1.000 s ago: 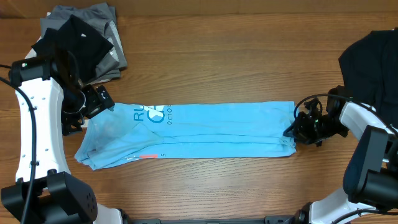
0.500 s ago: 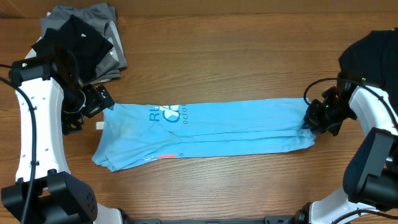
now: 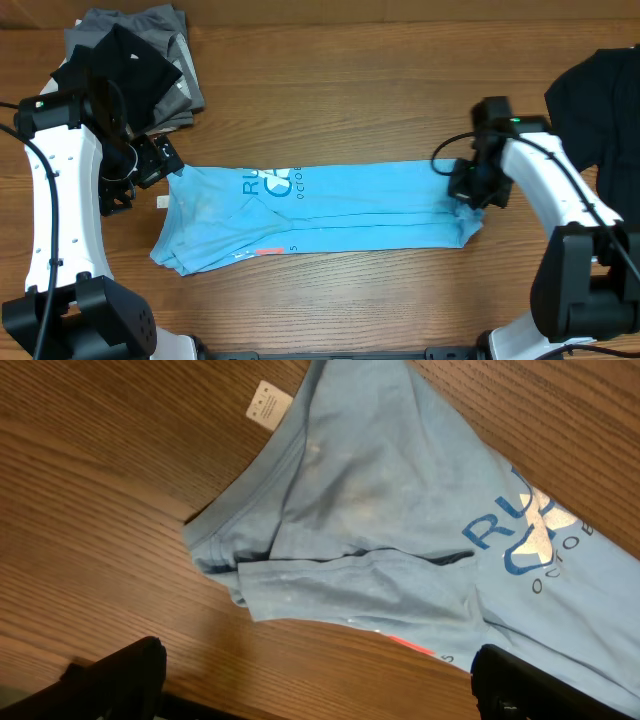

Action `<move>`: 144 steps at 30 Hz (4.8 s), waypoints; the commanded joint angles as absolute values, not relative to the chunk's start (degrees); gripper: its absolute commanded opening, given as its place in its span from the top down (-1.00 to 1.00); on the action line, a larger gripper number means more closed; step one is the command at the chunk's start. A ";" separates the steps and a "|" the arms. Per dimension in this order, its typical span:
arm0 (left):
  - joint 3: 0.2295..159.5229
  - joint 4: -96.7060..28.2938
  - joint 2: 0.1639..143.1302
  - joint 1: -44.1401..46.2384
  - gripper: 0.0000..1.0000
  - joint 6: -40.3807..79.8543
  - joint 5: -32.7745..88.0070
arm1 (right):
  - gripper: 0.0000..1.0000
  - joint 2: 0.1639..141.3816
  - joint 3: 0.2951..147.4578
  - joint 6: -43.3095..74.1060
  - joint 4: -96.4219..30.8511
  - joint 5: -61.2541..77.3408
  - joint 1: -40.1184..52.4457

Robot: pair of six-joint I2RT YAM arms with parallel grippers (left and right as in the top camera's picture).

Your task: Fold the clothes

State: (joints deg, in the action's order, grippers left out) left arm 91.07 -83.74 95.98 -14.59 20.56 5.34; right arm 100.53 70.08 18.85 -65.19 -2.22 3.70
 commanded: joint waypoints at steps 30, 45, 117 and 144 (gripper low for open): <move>90.67 -83.72 95.13 -14.06 -1.00 19.29 5.78 | 0.23 99.02 65.56 26.87 -58.11 1.41 22.06; 90.67 -83.74 95.13 -14.06 -1.00 19.27 5.76 | -1.00 98.70 76.88 25.91 -64.36 -1.28 13.98; 90.67 -84.01 95.13 -13.41 -1.00 19.27 5.78 | -0.08 104.60 68.31 25.36 -36.91 29.71 16.29; 90.67 -83.79 95.13 -13.41 -1.00 19.29 5.85 | -1.00 101.16 86.35 14.61 -63.90 27.51 14.04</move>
